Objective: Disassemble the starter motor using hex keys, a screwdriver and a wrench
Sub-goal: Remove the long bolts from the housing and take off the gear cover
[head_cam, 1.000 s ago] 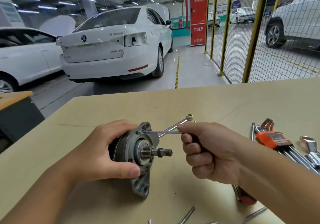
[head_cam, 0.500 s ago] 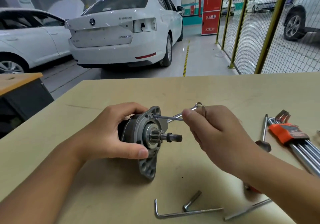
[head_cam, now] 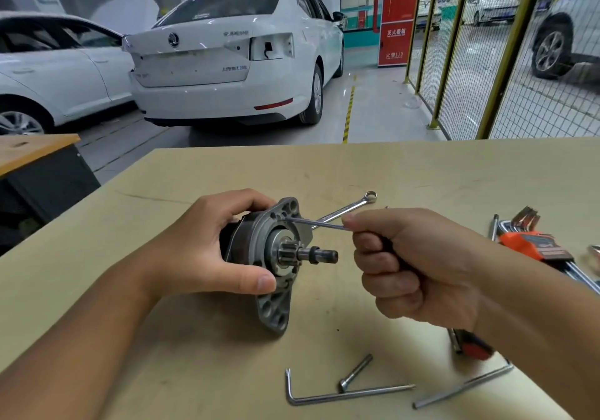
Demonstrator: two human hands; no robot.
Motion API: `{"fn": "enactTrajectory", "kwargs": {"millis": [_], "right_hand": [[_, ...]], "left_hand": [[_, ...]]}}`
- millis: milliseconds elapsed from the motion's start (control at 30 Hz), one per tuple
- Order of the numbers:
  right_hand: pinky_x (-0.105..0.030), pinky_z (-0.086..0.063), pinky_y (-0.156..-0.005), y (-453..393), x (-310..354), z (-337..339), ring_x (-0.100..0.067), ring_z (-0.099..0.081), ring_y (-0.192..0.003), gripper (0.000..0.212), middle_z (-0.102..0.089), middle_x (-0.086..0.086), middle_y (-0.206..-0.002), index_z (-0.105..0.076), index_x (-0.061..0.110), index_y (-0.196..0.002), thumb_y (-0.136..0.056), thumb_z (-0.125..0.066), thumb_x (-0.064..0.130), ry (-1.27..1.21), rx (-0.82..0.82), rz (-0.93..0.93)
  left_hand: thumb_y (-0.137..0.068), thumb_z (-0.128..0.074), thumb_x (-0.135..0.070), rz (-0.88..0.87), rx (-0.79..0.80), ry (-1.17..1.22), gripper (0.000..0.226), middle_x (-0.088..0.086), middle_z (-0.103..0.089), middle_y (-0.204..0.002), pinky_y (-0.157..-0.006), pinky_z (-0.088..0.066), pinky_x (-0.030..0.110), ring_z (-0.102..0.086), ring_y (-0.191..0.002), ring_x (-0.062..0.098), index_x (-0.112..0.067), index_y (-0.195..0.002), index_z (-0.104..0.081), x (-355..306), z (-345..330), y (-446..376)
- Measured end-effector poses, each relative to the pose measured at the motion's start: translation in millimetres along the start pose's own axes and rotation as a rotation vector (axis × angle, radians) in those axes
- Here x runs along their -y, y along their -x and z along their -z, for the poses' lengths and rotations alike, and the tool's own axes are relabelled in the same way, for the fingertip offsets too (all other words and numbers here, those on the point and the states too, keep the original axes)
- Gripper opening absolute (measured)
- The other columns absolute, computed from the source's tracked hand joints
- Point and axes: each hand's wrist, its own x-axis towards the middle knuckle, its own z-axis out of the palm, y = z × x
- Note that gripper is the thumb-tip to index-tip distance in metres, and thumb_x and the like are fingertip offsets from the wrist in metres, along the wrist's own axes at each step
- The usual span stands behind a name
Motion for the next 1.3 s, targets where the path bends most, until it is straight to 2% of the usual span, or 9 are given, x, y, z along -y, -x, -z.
{"fn": "enactTrajectory", "kwargs": {"millis": [333,533,600,767,900,967,1100,1200,1300], "right_hand": [[-0.023,-0.024,-0.043,-3,-3,-1,-0.018,-0.027,-0.043,0.055,-0.034,-0.002,-0.052,-0.041,0.016,-0.056,-0.103,-0.051,0.043,0.538,-0.161,0.378],[-0.037,-0.038,-0.052,4,2,4,-0.021,-0.046,-0.058,0.044,-0.046,0.006,-0.067,-0.037,0.024,-0.074,-0.097,-0.020,0.057,1.655,-0.445,0.685],[-0.039,-0.039,-0.052,3,0,4,-0.022,-0.048,-0.057,0.050,-0.050,0.001,-0.062,-0.046,0.020,-0.072,-0.097,-0.025,0.058,1.519,-0.427,0.680],[-0.021,-0.023,-0.040,1,-1,-5,-0.016,-0.031,-0.037,0.055,-0.044,-0.005,-0.050,-0.053,0.016,-0.054,-0.102,-0.055,0.043,0.438,-0.247,0.227],[-0.020,-0.023,-0.042,4,-1,-12,-0.015,-0.028,-0.039,0.050,-0.041,-0.004,-0.053,-0.050,0.018,-0.057,-0.101,-0.054,0.043,0.301,-0.141,0.137],[-0.023,-0.025,-0.043,7,1,-18,-0.015,-0.032,-0.041,0.052,-0.042,0.000,-0.052,-0.045,0.018,-0.058,-0.103,-0.049,0.046,0.484,-0.176,0.240],[-0.036,-0.034,-0.051,14,1,-16,-0.020,-0.047,-0.057,0.049,-0.047,0.006,-0.068,-0.037,0.024,-0.075,-0.097,-0.011,0.058,1.627,-0.424,0.586],[-0.037,-0.039,-0.053,15,6,-12,-0.023,-0.051,-0.063,0.047,-0.047,0.006,-0.074,-0.038,0.028,-0.081,-0.095,-0.006,0.059,1.661,-0.416,0.572],[-0.038,-0.041,-0.052,10,0,-10,-0.014,-0.047,-0.057,0.048,-0.048,0.006,-0.063,-0.040,0.024,-0.073,-0.095,-0.023,0.063,1.458,-0.372,0.651]], "left_hand": [[-0.064,-0.091,-0.048,-0.015,-0.015,-0.016,0.070,0.004,-0.075,-0.115,-0.083,-0.062,0.048,-0.075,-0.102,0.026,-0.027,-0.126,-0.068,-2,0,0],[-0.064,-0.091,-0.049,-0.016,-0.007,-0.007,0.071,0.007,-0.074,-0.115,-0.083,-0.061,0.052,-0.075,-0.102,0.028,-0.024,-0.126,-0.068,-3,0,0],[-0.064,-0.091,-0.050,-0.016,-0.008,-0.007,0.070,0.007,-0.074,-0.114,-0.083,-0.061,0.053,-0.075,-0.102,0.028,-0.025,-0.126,-0.068,-3,-1,1],[-0.065,-0.091,-0.050,-0.021,-0.005,-0.007,0.072,0.007,-0.074,-0.115,-0.083,-0.061,0.055,-0.075,-0.102,0.029,-0.023,-0.127,-0.067,-2,-1,1],[-0.065,-0.090,-0.050,-0.011,0.011,-0.018,0.077,0.005,-0.072,-0.120,-0.084,-0.062,0.052,-0.074,-0.105,0.028,-0.024,-0.132,-0.063,3,-1,1],[-0.065,-0.088,-0.053,-0.031,-0.012,-0.054,0.086,-0.004,-0.066,-0.132,-0.092,-0.060,0.040,-0.067,-0.120,0.024,-0.034,-0.142,-0.055,2,-2,1],[-0.079,-0.078,-0.061,-0.143,-0.061,-0.214,0.075,-0.011,-0.056,-0.146,-0.103,-0.052,0.040,-0.055,-0.136,0.022,-0.040,-0.147,-0.054,-6,-16,-1],[-0.090,-0.062,-0.070,-0.136,-0.131,-0.340,0.050,-0.021,-0.055,-0.143,-0.107,-0.050,0.046,-0.053,-0.137,0.012,-0.042,-0.132,-0.065,-16,-32,-5],[-0.095,-0.058,-0.058,-0.100,-0.237,-0.339,0.028,-0.022,-0.063,-0.130,-0.104,-0.050,0.042,-0.058,-0.128,0.008,-0.040,-0.113,-0.070,-26,-41,-7]]}}
